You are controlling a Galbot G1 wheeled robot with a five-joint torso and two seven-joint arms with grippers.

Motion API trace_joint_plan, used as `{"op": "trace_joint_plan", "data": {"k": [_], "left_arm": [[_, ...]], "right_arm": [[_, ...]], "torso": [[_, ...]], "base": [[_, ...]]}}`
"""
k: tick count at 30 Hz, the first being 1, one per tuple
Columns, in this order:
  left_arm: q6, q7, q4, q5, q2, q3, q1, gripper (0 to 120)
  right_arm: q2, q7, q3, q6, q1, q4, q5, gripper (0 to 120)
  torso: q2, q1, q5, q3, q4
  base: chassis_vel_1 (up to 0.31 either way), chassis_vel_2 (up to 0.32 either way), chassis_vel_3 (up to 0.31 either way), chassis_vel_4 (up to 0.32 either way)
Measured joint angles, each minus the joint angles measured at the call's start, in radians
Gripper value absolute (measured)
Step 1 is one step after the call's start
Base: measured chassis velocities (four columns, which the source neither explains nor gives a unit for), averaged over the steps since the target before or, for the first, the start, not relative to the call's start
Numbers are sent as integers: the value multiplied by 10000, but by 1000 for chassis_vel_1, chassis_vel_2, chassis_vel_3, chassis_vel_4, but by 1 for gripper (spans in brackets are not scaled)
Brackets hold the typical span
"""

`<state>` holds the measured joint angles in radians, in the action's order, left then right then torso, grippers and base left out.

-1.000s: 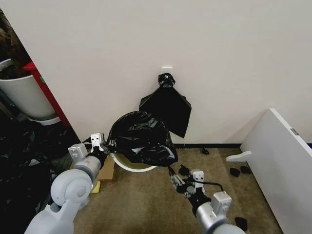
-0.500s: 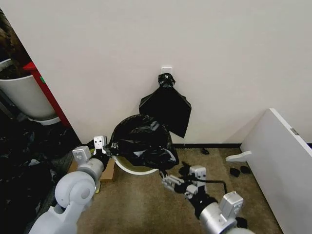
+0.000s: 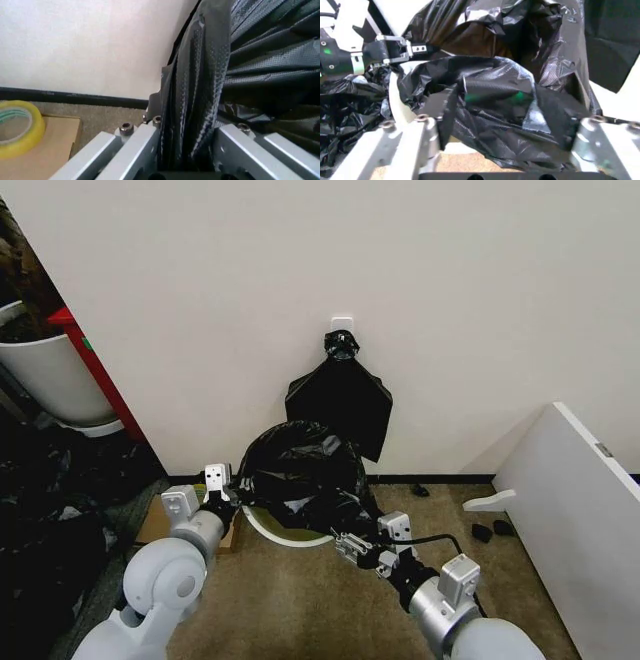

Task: Place the garbage bag over the trash bin.

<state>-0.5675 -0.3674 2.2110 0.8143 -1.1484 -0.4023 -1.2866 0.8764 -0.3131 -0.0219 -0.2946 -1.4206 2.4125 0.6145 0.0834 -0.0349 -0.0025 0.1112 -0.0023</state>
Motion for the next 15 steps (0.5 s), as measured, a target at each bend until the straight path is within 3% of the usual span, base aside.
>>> {"op": "trace_joint_plan", "data": {"k": [3, 10, 13, 15], "left_arm": [[-5, -5, 43, -5, -3, 0, -34, 1], [-7, -23, 135, -4, -1, -26, -97, 1], [-7, -46, 169, 52, 46, -142, -110, 1], [-7, -56, 185, 109, 66, -210, -108, 1]], "right_arm": [[-25, 128, 3, 92, -33, -68, -220, 36], [-64, 372, 35, 511, -165, -229, -805, 16], [-87, 829, 61, 1243, -280, -504, -1220, 1], [-92, 1173, 64, 1767, -332, -732, -1452, 0]], "torso": [[0, 0, 0, 0, 0], [0, 0, 0, 0, 0], [0, 0, 0, 0, 0], [0, 0, -1, 0, 0]], "base": [[0, 0, 0, 0], [0, 0, 0, 0], [0, 0, 0, 0], [0, 0, 0, 0]]}}
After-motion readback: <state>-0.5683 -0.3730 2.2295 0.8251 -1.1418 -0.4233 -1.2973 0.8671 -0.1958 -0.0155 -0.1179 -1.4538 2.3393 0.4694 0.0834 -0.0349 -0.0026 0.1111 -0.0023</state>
